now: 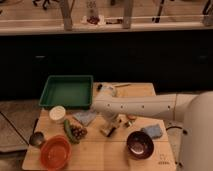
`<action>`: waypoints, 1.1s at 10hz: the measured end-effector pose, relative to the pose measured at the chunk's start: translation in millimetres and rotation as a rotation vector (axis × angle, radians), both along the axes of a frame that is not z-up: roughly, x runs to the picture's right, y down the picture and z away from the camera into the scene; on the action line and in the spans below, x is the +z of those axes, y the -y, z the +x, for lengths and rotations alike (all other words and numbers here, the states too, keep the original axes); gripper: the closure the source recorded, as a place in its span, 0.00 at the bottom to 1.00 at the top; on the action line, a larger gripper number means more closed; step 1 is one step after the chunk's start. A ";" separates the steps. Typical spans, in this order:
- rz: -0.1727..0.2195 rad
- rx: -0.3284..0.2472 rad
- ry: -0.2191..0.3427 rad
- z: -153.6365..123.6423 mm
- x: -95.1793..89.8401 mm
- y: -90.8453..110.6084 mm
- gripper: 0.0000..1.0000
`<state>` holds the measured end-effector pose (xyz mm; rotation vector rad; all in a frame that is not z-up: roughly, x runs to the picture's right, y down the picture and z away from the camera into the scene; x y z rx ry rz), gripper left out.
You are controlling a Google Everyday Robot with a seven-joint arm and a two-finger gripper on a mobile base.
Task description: Wipe table surface with eraser
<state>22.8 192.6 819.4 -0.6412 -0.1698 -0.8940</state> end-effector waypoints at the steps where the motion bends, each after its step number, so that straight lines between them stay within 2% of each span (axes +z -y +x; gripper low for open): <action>1: -0.004 -0.016 0.012 -9.9 2.3 0.3 0.96; 4: -0.021 -0.093 0.083 -49.9 3.4 -7.4 0.96; 7: -0.035 -0.172 0.175 -77.1 -12.0 -31.2 0.96; 10: -0.030 -0.200 0.218 -71.2 -32.5 -52.2 0.96; 11: -0.023 -0.189 0.217 -62.8 -36.6 -55.4 0.96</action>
